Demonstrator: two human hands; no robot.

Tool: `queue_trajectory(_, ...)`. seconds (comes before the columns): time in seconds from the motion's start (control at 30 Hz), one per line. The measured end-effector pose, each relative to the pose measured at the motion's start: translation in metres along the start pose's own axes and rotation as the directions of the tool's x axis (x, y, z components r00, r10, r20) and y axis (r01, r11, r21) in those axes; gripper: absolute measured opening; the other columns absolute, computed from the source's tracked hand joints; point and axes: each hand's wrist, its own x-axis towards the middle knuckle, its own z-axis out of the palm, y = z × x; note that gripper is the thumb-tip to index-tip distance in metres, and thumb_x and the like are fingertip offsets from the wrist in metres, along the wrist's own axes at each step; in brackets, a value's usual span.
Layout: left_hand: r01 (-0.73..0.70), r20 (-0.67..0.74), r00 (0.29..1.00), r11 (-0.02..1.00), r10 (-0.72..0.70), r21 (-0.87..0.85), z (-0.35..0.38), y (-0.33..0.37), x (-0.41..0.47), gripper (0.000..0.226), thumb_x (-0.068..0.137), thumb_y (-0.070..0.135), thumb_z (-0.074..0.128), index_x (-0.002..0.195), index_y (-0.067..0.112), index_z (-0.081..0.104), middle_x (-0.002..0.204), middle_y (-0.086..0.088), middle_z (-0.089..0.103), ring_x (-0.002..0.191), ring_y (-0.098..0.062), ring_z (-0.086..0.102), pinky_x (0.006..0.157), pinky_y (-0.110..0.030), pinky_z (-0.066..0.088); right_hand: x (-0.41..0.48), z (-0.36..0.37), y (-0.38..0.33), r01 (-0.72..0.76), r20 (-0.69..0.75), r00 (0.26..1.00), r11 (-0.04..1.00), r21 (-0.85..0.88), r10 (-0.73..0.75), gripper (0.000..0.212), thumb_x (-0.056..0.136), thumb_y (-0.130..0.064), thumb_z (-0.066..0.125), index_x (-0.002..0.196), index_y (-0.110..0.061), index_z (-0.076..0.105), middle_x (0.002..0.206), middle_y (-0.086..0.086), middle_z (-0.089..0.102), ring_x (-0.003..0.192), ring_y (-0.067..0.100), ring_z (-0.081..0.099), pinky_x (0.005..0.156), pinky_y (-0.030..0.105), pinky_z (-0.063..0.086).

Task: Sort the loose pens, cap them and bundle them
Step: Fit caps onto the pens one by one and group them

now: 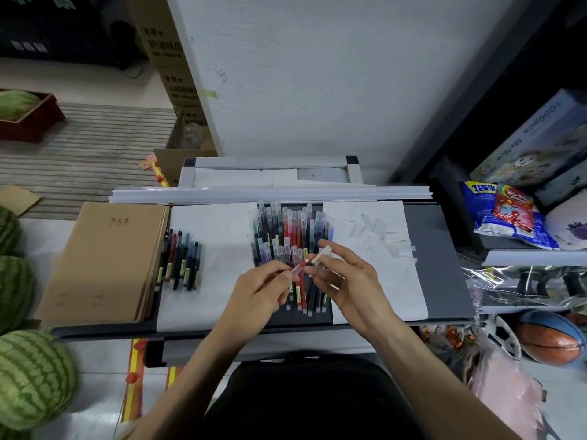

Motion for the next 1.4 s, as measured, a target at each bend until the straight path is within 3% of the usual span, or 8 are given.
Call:
queue_trajectory(0.23, -0.055, 0.015, 0.998, 0.998, 0.055, 0.002, 0.005, 0.008, -0.009, 0.025, 0.101, 0.033, 0.055, 0.089, 0.021, 0.072, 0.066, 0.003, 0.056, 0.060, -0.014, 0.045, 0.059, -0.035, 0.035, -0.010, 0.011, -0.002, 0.032, 0.043, 0.998, 0.998, 0.058, -0.034, 0.017, 0.097, -0.010, 0.069, 0.112, -0.007, 0.076, 0.109, 0.022, 0.076, 0.098, 0.036, 0.077, 0.079, 0.033, 0.063)
queue_trajectory(0.4, -0.056, 0.002, 0.998, 0.998, 0.056, 0.027, 0.004, 0.007, -0.010, 0.026, 0.108, 0.027, 0.054, 0.092, 0.027, 0.074, 0.066, 0.004, 0.055, 0.059, -0.009, 0.046, 0.059, -0.024, 0.036, -0.009, 0.010, -0.008, 0.065, 0.043, 0.997, 0.997, 0.030, -0.067, 0.017, 0.098, -0.005, 0.066, 0.114, -0.007, 0.073, 0.101, 0.019, 0.077, 0.092, 0.034, 0.078, 0.078, 0.034, 0.063)
queue_trajectory(0.63, -0.061, 0.004, 0.998, 0.998, 0.061, 0.015, 0.004, 0.006, -0.007, 0.029, 0.110, 0.023, 0.052, 0.093, 0.025, 0.076, 0.065, 0.005, 0.053, 0.059, -0.012, 0.043, 0.058, -0.031, 0.034, -0.012, 0.011, -0.005, 0.302, 0.181, 0.951, 0.885, -0.353, -0.252, 0.017, 0.099, -0.003, 0.066, 0.114, -0.007, 0.073, 0.091, 0.016, 0.078, 0.088, 0.030, 0.077, 0.084, 0.029, 0.060)
queue_trajectory(0.8, 0.033, 0.042, 0.999, 0.990, -0.028, -0.138, 0.004, 0.002, -0.006, 0.035, 0.110, 0.023, 0.051, 0.089, 0.019, 0.078, 0.064, 0.001, 0.048, 0.049, -0.009, 0.033, 0.046, -0.020, 0.028, -0.015, 0.013, -0.003, 0.302, 0.172, 0.952, 0.863, -0.406, -0.252, 0.019, 0.100, -0.006, 0.066, 0.117, -0.007, 0.074, 0.095, 0.012, 0.080, 0.094, 0.024, 0.077, 0.093, 0.030, 0.058)
queue_trajectory(0.93, 0.226, 0.192, 0.969, 0.872, -0.155, -0.435, 0.001, -0.002, -0.009, 0.033, 0.104, 0.032, 0.056, 0.088, 0.013, 0.078, 0.064, -0.001, 0.040, 0.047, -0.010, 0.021, 0.041, -0.018, 0.021, -0.015, 0.015, -0.007, 0.303, 0.220, 0.950, 0.833, -0.463, -0.223, 0.014, 0.100, -0.012, 0.069, 0.109, -0.009, 0.079, 0.094, 0.011, 0.081, 0.102, 0.023, 0.075, 0.112, 0.039, 0.049)
queue_trajectory(1.13, 0.427, 0.420, 0.889, 0.660, -0.182, -0.618, -0.011, -0.012, -0.006, 0.028, 0.103, 0.030, 0.057, 0.095, 0.011, 0.076, 0.066, 0.005, 0.040, 0.044, -0.004, 0.024, 0.035, -0.016, 0.026, -0.012, 0.019, -0.010, 0.349, 0.296, 0.929, 0.793, -0.500, -0.222, 0.020, 0.099, -0.010, 0.069, 0.104, -0.026, 0.081, 0.097, 0.010, 0.081, 0.102, 0.019, 0.075, 0.099, 0.029, 0.056)
queue_trajectory(1.33, 0.356, 0.339, 0.924, 0.725, -0.177, -0.590, -0.005, -0.029, 0.003, 0.034, 0.105, 0.027, 0.055, 0.105, 0.003, 0.079, 0.073, -0.003, 0.051, 0.050, -0.009, 0.034, 0.042, -0.018, 0.031, 0.001, 0.015, 0.004, 0.253, 0.208, 0.964, 0.815, -0.521, -0.166, 0.033, 0.101, -0.010, 0.066, 0.134, -0.005, 0.067, 0.100, 0.005, 0.081, 0.101, 0.018, 0.077, 0.100, 0.025, 0.054)
queue_trajectory(1.4, 0.312, 0.250, 0.945, 0.816, -0.213, -0.486, -0.005, -0.036, 0.007, 0.034, 0.105, 0.030, 0.059, 0.107, 0.002, 0.078, 0.078, -0.005, 0.057, 0.059, -0.014, 0.045, 0.049, -0.022, 0.038, 0.005, 0.014, 0.013, 0.200, 0.158, 0.978, 0.819, -0.538, -0.135, 0.038, 0.102, -0.011, 0.064, 0.140, -0.009, 0.063, 0.100, 0.006, 0.081, 0.100, 0.020, 0.077, 0.102, 0.029, 0.055)
